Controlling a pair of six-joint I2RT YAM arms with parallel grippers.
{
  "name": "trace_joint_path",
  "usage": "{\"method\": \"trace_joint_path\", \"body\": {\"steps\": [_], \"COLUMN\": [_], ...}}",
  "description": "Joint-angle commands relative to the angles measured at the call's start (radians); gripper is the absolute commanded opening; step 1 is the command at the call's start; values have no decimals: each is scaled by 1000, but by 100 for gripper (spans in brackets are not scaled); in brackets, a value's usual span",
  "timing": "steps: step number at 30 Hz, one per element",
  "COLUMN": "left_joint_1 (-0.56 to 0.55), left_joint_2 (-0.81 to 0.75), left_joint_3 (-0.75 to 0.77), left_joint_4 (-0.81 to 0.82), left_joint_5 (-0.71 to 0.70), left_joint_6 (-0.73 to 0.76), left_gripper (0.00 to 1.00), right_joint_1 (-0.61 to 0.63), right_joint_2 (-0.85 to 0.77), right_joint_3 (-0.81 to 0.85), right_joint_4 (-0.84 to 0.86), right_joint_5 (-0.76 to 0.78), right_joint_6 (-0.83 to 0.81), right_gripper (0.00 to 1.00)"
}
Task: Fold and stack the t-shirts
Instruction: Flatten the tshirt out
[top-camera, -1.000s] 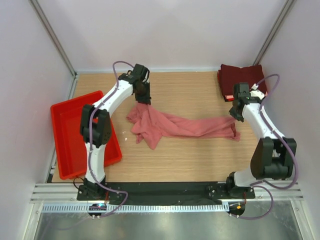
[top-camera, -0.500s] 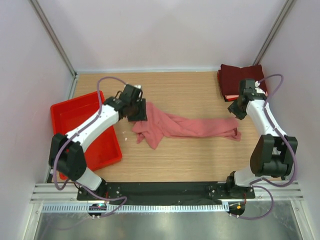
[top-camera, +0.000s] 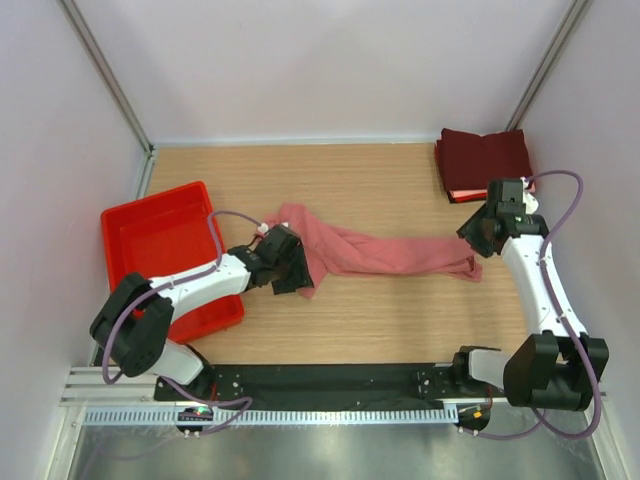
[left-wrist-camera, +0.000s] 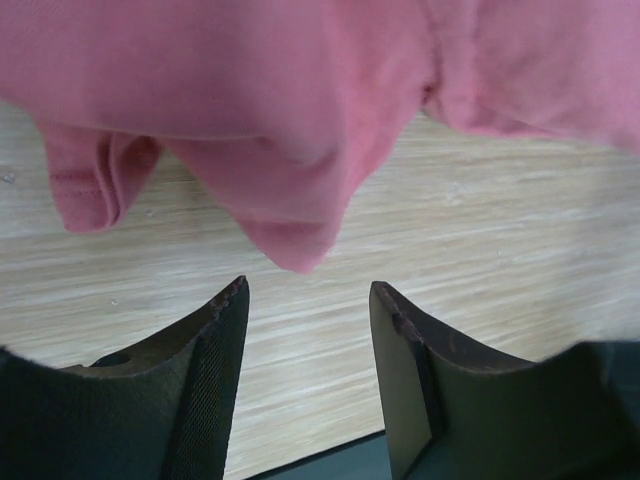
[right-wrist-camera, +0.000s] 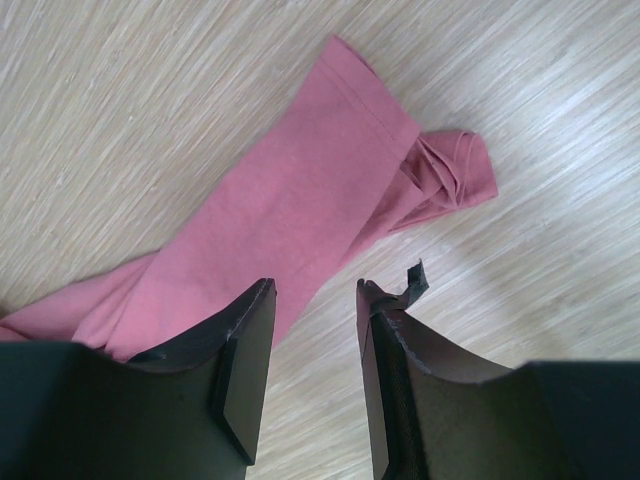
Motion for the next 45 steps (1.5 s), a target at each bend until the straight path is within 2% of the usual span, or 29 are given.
{"method": "trace_joint_path", "body": {"steps": [1, 8, 12, 15, 16, 18, 19, 22, 27, 31, 34, 35, 38, 39, 42, 45], "left_joint_1": [1, -40, -43, -51, -56, -65, -66, -74, -74, -77, -86, -88, -88, -88, -88, -88], "left_joint_2": [15, 58, 93, 115, 119, 118, 116, 118, 252, 386, 443, 446, 425, 411, 315, 192], "left_joint_3": [-31, -40, -25, 3, 14, 60, 83, 224, 492, 662, 698, 697, 674, 667, 608, 494], "left_joint_4": [142, 133, 131, 134, 131, 116, 105, 16, -111, -128, -128, -128, -162, -180, -229, -228], "left_joint_5": [-57, -149, -161, -161, -161, -167, -176, -239, -278, -94, 29, 87, 65, 43, -2, -58], "left_joint_6": [-166, -220, -207, -178, -169, -131, -111, -13, 177, 263, 305, 313, 331, 336, 330, 288], "left_gripper": [53, 57, 54, 38, 28, 17, 9, 0, 0, 0, 1, 3, 29, 40, 47, 48], "right_joint_1": [-1, -1, 1, -1, -1, -1, 1, -1, -1, -1, -1, -1, 1, 1, 1, 1], "right_joint_2": [-60, -79, -79, -79, -79, -82, -82, -98, -117, -105, -86, -86, -83, -85, -89, -100], "right_joint_3": [-16, -13, -20, -19, -17, -11, -8, 0, 4, 4, 9, 10, 16, 16, 12, 10], "right_joint_4": [21, 1, 6, 9, 6, 1, -4, -11, -17, -14, -17, -17, -16, -14, -11, -11], "right_joint_5": [-18, -2, -10, -10, -12, -12, -12, -9, 13, 10, 1, -1, -7, -10, -25, -30], "right_joint_6": [-5, -15, -20, -22, -23, -23, -23, -25, -32, -34, -34, -34, -31, -29, -28, -28], "right_gripper": [45, 46, 46, 46, 47, 47, 47, 47, 47, 47, 47, 47, 47, 47, 47, 47]}}
